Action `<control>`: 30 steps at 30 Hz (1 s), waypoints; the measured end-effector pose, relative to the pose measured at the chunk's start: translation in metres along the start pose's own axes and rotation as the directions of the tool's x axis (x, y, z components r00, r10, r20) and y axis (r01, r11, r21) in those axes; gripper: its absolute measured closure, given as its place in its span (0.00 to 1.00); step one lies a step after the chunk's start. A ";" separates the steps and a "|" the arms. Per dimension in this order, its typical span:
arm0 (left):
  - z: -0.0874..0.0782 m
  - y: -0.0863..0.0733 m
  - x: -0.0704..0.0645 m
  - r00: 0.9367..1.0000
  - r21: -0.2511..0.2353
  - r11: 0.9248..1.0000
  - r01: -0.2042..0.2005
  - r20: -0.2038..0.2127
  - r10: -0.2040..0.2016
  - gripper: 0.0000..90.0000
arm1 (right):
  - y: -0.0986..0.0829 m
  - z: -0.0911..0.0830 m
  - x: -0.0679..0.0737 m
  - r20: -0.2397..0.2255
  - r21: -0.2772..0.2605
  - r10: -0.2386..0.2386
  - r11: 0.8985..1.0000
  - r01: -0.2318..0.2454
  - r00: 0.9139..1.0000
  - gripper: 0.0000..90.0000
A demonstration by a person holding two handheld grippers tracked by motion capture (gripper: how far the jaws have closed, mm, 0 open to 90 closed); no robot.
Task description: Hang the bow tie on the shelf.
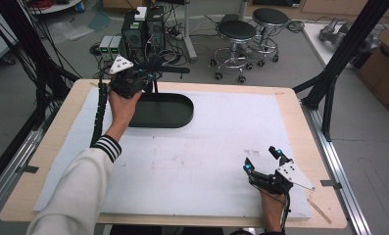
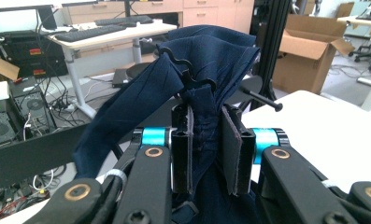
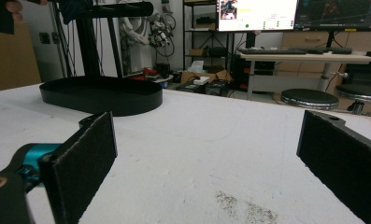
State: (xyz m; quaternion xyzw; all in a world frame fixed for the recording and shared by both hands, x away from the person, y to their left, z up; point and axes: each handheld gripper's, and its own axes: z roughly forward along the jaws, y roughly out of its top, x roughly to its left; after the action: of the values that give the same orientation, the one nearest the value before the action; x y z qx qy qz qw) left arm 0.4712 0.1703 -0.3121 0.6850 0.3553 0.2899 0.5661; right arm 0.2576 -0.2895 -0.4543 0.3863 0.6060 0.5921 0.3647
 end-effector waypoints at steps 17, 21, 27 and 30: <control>0.010 -0.016 -0.002 1.000 0.048 0.999 -0.002 0.007 0.002 0.84 | 0.000 0.000 0.000 0.001 0.000 0.003 1.000 -0.003 1.000 0.04; 0.011 -0.019 -0.002 1.000 0.051 0.999 0.000 0.004 0.000 0.84 | 0.000 0.000 0.000 0.001 -0.001 0.005 1.000 -0.005 1.000 0.04; 0.011 -0.026 0.001 1.000 0.061 0.998 0.011 -0.008 -0.010 0.84 | 0.000 0.000 0.000 0.000 0.000 0.004 1.000 -0.004 1.000 0.04; 0.011 -0.027 0.002 1.000 0.062 0.998 0.014 -0.011 -0.013 0.84 | 0.000 0.000 0.000 0.000 -0.001 0.005 1.000 -0.005 1.000 0.04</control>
State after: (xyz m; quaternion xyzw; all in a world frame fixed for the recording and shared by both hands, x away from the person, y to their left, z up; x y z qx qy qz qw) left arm 0.4772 0.1688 -0.3406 0.6984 0.3715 0.2783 0.5447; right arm 0.2574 -0.2894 -0.4543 0.3875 0.6047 0.5932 0.3637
